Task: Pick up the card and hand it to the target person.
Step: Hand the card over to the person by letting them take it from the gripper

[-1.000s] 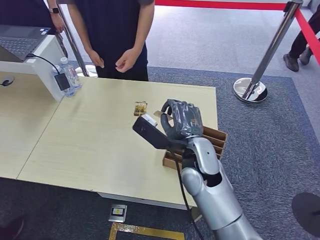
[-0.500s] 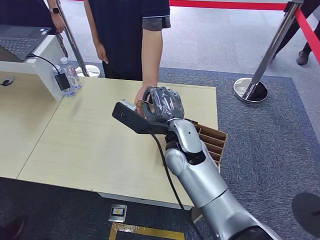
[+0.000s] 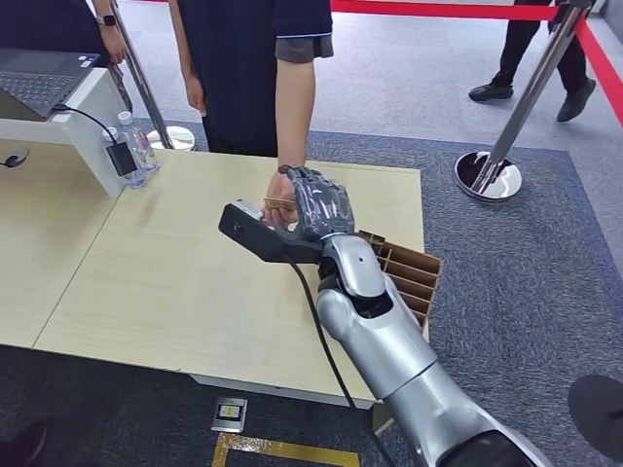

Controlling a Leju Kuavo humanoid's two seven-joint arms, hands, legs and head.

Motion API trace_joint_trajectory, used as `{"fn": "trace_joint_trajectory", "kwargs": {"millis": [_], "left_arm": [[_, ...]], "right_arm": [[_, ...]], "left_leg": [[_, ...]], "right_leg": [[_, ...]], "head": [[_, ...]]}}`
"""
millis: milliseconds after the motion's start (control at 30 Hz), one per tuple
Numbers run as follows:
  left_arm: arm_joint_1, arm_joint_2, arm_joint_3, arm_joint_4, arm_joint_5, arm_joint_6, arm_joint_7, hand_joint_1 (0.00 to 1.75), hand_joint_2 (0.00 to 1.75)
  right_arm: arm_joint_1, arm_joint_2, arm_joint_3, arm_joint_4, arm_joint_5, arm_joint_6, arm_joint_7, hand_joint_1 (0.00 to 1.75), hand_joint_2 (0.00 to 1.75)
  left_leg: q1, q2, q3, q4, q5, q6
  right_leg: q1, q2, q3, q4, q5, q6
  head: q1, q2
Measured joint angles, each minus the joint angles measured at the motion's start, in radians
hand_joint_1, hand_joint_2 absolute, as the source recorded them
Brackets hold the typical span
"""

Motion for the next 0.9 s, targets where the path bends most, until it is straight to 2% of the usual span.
{"fn": "trace_joint_trajectory", "kwargs": {"millis": [333,467,733,900], "left_arm": [[0.002,0.000,0.000,0.000,0.004,0.004,0.002,0.00,1.75],[0.003,0.001,0.000,0.000,0.009,0.004,0.003,0.00,1.75],[0.007,0.001,0.002,0.000,0.021,0.001,0.003,0.00,1.75],[0.011,0.001,0.004,0.000,0.028,0.000,0.003,0.00,1.75]], "right_arm": [[-0.004,0.002,0.004,0.033,0.008,-0.031,0.000,0.00,1.75],[-0.002,-0.015,0.004,0.021,0.019,-0.054,0.012,0.00,1.75],[0.076,-0.142,-0.045,-0.081,0.080,-0.124,0.056,0.00,1.75],[0.227,-0.250,-0.172,-0.243,0.166,-0.200,0.077,0.00,1.75]], "left_leg": [[0.000,0.000,0.000,0.000,0.000,0.000],[0.000,0.000,0.000,0.000,0.000,0.000],[0.000,0.000,0.000,0.001,0.000,0.000],[0.000,-0.003,0.000,0.002,-0.001,0.001]], "right_leg": [[0.000,0.000,0.000,0.000,0.000,0.000],[0.000,0.000,0.000,0.000,0.000,0.000],[0.000,0.000,0.000,-0.001,0.000,0.000],[0.000,0.000,0.000,-0.002,0.000,0.000]], "head": [[0.000,0.000],[0.000,0.000],[0.000,0.000],[0.000,0.000]]}}
